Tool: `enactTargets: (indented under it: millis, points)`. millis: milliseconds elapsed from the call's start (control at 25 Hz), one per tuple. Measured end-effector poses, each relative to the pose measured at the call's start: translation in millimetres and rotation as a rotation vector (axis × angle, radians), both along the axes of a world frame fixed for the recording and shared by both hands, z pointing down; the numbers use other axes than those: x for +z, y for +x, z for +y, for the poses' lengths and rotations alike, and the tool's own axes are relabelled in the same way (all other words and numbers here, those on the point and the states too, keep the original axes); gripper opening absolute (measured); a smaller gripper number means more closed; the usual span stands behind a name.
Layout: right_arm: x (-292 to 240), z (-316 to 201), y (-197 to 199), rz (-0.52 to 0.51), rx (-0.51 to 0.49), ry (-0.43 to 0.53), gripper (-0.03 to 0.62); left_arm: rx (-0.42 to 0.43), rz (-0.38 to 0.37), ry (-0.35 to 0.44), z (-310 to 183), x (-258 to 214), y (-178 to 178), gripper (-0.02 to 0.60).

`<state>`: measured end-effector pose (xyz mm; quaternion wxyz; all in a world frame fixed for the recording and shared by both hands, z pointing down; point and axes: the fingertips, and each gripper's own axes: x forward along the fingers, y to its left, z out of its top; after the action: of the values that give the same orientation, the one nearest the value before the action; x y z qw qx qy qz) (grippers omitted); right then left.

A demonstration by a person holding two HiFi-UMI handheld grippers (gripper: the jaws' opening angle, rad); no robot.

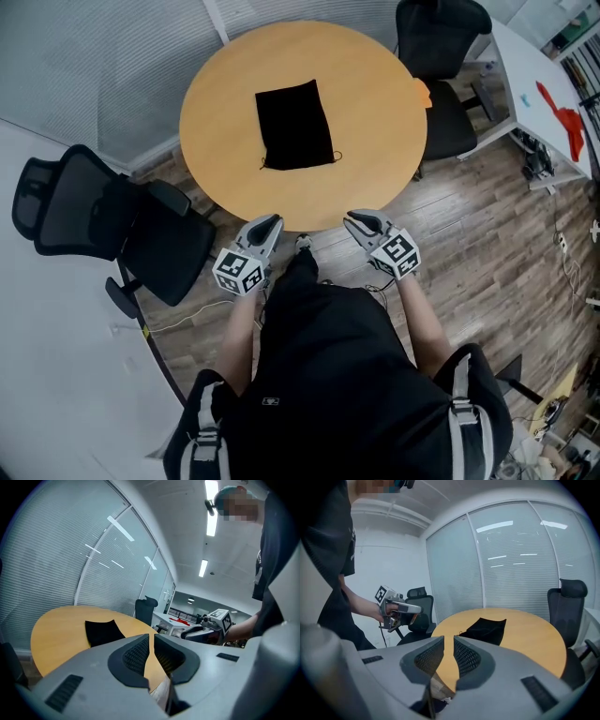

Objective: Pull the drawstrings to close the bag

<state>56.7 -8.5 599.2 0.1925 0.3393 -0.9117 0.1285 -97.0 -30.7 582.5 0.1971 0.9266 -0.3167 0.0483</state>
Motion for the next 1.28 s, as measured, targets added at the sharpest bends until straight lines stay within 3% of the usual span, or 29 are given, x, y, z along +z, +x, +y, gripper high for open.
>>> enactTargets:
  millis: [160, 360, 720, 920, 1120, 1280]
  points:
    - [13, -25, 0, 0.033, 0.003, -0.026, 0.148, 0.009, -0.025, -0.017, -29, 14, -10, 0.032]
    - [34, -56, 2, 0.066, 0.026, -0.054, 0.163, 0.006, -0.06, -0.04, -69, 37, -25, 0.127]
    - [82, -101, 16, 0.173, 0.097, -0.117, 0.162, -0.007, -0.115, -0.167, -126, 103, -62, 0.13]
    - [110, -118, 35, 0.309, 0.094, -0.111, 0.158, 0.064, -0.347, -0.117, -143, 143, -73, 0.129]
    - [142, -133, 45, 0.413, 0.057, -0.119, 0.153, 0.279, -0.621, -0.006, -155, 175, -72, 0.127]
    - [163, -151, 50, 0.507, -0.008, -0.109, 0.15, 0.449, -0.795, 0.103, -169, 194, -61, 0.127]
